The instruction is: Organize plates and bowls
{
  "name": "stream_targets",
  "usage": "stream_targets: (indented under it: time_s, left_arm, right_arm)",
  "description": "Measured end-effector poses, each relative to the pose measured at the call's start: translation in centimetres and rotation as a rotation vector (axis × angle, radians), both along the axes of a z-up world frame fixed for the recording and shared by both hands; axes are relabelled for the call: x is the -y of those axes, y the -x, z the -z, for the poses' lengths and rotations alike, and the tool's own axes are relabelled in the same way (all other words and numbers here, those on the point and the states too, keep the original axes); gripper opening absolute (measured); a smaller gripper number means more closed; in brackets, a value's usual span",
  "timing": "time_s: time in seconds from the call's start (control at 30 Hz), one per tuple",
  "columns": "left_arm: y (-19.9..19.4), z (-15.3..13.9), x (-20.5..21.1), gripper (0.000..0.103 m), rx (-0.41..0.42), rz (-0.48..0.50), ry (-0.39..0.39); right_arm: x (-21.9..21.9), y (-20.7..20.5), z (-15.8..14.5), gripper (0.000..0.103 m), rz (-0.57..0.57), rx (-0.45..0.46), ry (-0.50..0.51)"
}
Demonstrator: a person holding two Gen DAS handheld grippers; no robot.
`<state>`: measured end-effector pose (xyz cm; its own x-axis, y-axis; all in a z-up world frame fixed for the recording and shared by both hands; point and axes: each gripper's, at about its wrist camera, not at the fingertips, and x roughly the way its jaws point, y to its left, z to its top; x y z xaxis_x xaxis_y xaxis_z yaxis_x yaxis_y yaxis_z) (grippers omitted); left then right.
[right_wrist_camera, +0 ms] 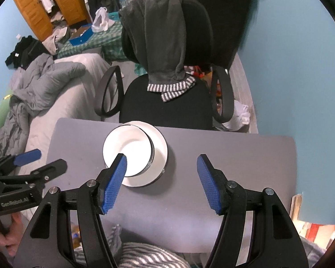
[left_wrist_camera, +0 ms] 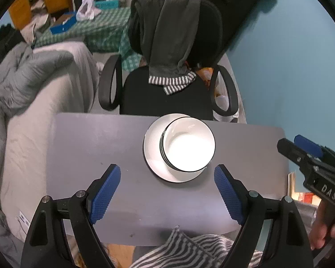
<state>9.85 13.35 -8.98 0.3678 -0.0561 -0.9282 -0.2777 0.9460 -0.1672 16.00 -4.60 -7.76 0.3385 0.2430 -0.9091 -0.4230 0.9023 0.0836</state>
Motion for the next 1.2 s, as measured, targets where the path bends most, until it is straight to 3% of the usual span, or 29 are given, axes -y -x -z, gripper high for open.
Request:
stream_targets:
  time_s: [0.33, 1.2]
  left_arm:
    - [2.0, -3.4, 1.4, 0.087, 0.092, 0.015, -0.056]
    - [2.2, -4.1, 2.4, 0.087, 0.121, 0.025, -0.042]
  right_arm:
    - [1.0, 1.8, -2.7, 0.065, 0.024, 0.083, 0.013]
    - [1.1, 2.8, -3.1, 0.065, 0.057, 0.088, -0.005]
